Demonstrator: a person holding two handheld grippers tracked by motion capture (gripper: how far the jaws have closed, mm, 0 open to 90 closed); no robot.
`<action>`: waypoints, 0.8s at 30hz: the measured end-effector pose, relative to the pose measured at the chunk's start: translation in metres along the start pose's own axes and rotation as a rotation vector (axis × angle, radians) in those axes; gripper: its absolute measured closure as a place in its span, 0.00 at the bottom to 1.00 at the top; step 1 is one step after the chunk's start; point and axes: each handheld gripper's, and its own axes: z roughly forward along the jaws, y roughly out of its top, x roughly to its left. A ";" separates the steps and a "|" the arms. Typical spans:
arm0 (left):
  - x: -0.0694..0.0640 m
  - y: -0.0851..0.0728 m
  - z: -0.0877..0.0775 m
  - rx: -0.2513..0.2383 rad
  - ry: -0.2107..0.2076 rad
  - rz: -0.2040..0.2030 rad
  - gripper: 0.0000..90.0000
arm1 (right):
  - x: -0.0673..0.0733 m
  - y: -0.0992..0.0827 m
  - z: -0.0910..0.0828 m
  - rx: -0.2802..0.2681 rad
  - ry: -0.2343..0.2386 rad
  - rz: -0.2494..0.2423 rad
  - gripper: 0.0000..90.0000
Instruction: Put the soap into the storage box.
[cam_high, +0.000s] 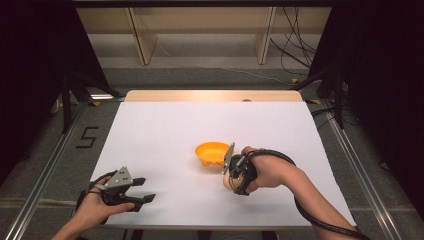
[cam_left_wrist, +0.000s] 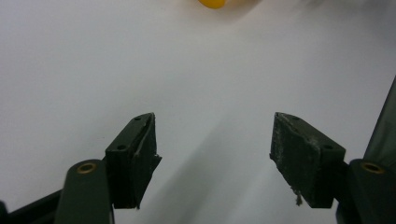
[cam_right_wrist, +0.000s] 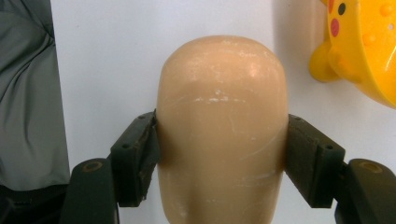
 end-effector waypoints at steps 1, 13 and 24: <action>0.000 0.000 0.000 -0.001 0.000 -0.001 0.35 | 0.001 0.000 -0.001 0.008 0.003 0.021 0.38; 0.000 0.000 0.000 -0.002 0.000 0.000 0.35 | -0.002 0.001 -0.004 0.015 -0.011 0.064 0.38; -0.001 0.000 0.000 -0.001 -0.007 -0.017 0.35 | -0.009 0.002 -0.006 0.015 -0.010 0.053 0.38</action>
